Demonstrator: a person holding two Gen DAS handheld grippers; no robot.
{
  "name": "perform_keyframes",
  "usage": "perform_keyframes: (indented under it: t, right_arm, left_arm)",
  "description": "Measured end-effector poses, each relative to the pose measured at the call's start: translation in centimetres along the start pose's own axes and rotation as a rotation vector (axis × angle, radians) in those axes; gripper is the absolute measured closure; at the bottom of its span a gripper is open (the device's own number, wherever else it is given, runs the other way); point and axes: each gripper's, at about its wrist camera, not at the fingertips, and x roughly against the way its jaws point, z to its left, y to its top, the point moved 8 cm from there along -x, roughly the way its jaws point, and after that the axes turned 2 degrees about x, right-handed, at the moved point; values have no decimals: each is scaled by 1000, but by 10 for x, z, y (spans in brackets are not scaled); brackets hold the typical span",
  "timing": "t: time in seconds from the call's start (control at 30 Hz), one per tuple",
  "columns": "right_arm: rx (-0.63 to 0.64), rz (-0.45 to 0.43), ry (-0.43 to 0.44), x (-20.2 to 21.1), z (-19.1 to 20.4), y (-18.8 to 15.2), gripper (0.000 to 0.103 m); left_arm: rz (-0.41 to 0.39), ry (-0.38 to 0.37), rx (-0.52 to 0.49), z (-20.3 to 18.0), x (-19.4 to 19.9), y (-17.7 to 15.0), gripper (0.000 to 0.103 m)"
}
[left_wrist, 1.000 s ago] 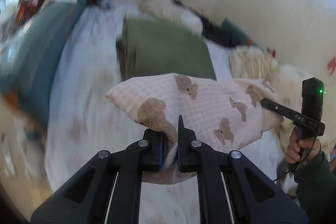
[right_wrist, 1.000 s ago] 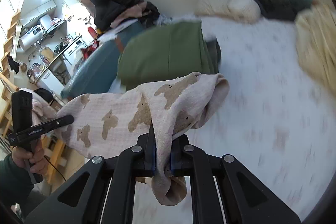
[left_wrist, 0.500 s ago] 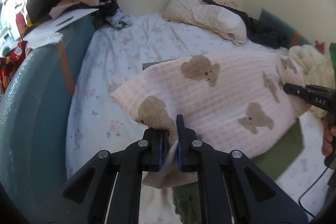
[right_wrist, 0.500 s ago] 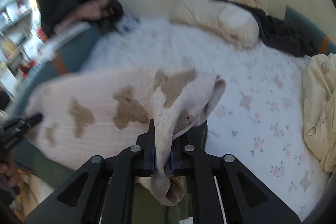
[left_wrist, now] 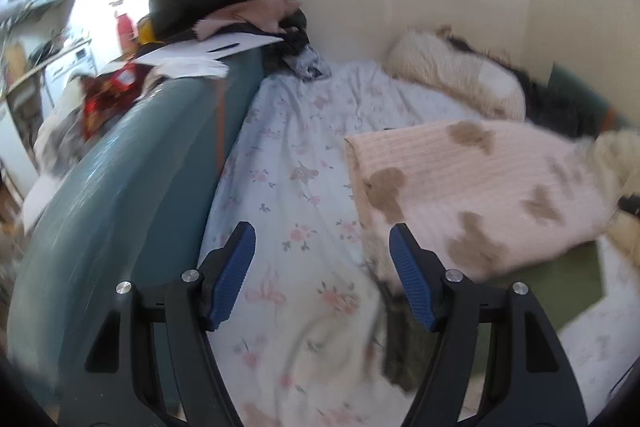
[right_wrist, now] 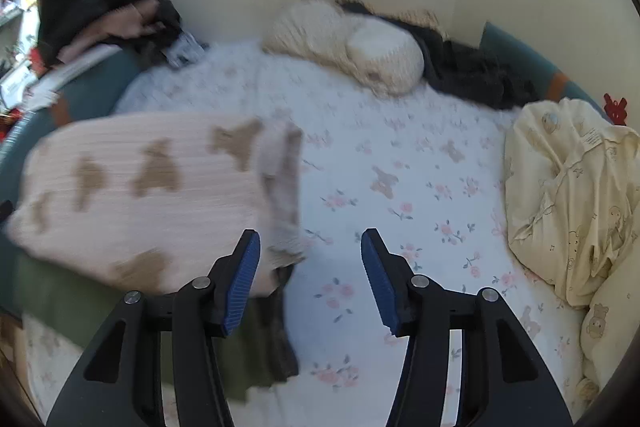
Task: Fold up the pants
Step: 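Open both grippers to release the pants on top of the stack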
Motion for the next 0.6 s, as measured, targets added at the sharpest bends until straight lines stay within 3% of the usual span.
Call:
perform_keyframes:
  t: [0.13,0.23,0.27,0.47,0.6]
  right_arm:
    - [-2,-88,113,69,41,-22,15]
    - [19,-130,163,121,66,-51,14]
    - [21,-133,167,131,69,-58,14]
    - [-22,-202,217,212,78,-123,8]
    - [-27,-237,177,261,80,-160,7]
  left_arm:
    - [-32,-80,16,-17,64,-26,34]
    - [-99,-70,-27,-25,114,-46,10]
    - [-97,-74,-16,-25,128,-54,7]
    - [-119,-107,4,-18,213,-104,1]
    - [-93,-114,50,-5,265,-146,1]
